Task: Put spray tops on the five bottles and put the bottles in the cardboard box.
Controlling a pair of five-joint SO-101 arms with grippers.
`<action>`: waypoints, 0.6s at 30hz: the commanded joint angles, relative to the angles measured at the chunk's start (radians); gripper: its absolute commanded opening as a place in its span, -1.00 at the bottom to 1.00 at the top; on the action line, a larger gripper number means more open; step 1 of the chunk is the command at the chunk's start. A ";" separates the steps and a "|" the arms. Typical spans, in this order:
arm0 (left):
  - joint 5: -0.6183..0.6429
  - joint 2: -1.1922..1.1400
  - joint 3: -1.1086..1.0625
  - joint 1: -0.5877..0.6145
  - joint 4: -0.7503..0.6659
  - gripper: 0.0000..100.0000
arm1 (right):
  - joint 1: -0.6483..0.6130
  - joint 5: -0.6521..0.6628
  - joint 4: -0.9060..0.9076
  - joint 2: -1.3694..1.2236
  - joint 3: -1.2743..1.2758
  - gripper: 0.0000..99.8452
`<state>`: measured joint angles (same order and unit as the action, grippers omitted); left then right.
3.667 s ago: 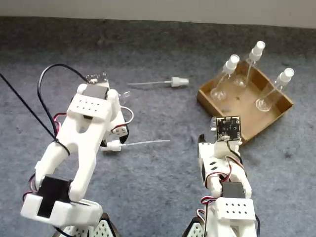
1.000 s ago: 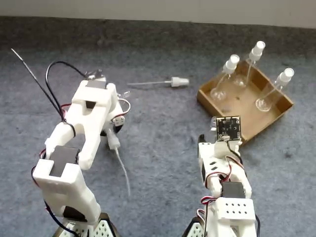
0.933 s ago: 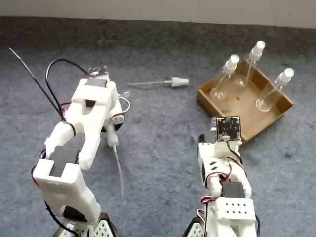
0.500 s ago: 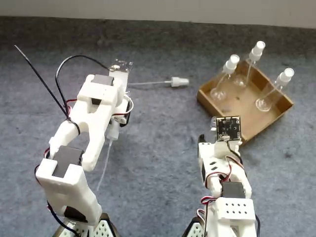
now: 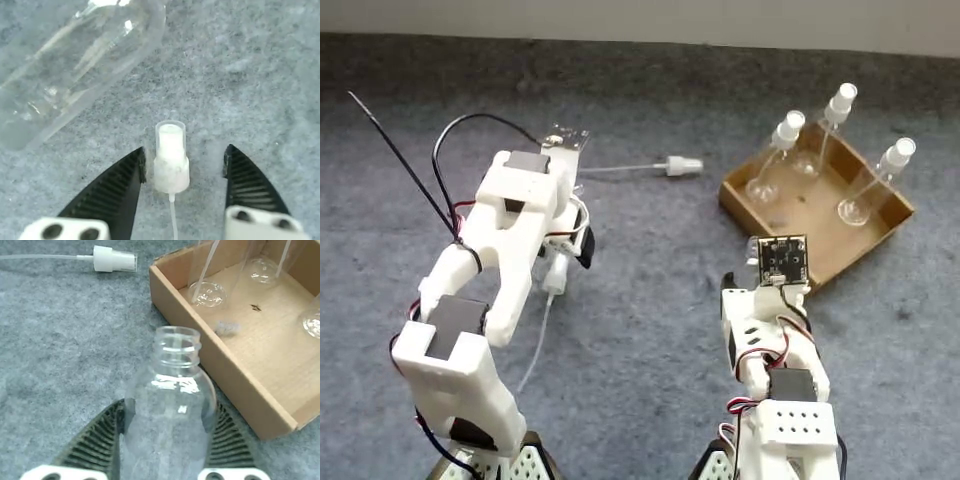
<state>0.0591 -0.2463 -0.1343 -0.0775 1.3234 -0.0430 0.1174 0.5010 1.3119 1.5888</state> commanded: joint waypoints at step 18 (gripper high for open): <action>-0.002 0.018 -0.050 -0.015 0.074 -0.60 | 0.007 0.003 -0.019 0.010 -0.001 -0.84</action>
<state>0.0591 -0.2478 -0.1941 -0.0806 1.4001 -0.0430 0.1174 0.5010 1.3119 1.5888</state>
